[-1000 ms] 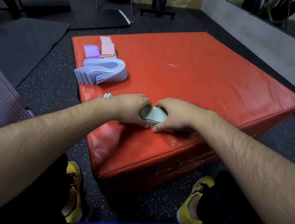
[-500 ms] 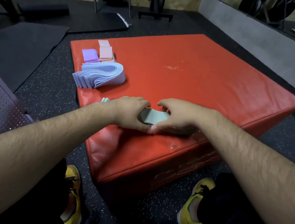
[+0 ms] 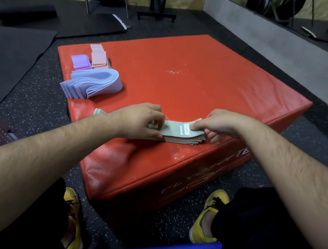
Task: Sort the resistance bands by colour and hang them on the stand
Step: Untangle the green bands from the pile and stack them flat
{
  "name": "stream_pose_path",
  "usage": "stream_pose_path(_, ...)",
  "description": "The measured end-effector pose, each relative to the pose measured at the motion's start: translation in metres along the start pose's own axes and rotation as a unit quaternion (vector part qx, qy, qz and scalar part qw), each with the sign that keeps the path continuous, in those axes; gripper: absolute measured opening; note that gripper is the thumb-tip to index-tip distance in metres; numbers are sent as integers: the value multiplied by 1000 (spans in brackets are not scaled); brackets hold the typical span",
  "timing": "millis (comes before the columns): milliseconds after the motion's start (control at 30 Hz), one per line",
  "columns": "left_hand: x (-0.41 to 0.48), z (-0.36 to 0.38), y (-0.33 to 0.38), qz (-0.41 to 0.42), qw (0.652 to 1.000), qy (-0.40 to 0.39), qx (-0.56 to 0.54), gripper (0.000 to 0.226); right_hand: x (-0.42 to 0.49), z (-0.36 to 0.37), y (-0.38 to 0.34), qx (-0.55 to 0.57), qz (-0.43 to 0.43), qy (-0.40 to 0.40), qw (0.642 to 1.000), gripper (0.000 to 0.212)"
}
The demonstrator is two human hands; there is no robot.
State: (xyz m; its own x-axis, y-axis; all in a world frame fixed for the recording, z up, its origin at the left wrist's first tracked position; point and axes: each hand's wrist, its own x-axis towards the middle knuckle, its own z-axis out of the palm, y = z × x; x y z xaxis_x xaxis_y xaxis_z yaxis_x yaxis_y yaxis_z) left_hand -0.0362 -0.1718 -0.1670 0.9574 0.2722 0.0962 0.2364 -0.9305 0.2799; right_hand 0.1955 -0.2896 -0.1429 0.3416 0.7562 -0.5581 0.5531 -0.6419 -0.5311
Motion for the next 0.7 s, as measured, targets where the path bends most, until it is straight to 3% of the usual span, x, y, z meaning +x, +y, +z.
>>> stream_pose_path(167, -3, 3, -2, 3, 1000, 13, -3, 26, -1, 10, -3, 55, 47, 4, 997, 18)
stream_pose_path(367, -6, 8, -4, -4, 1000, 28, -3, 26, -6, 16, -8, 85, 73, 7, 994, 26)
stream_pose_path(700, -8, 9, -2, -12, 1000, 27, 2, 25, -9, 16, -17, 130, 18, 17, 991, 18)
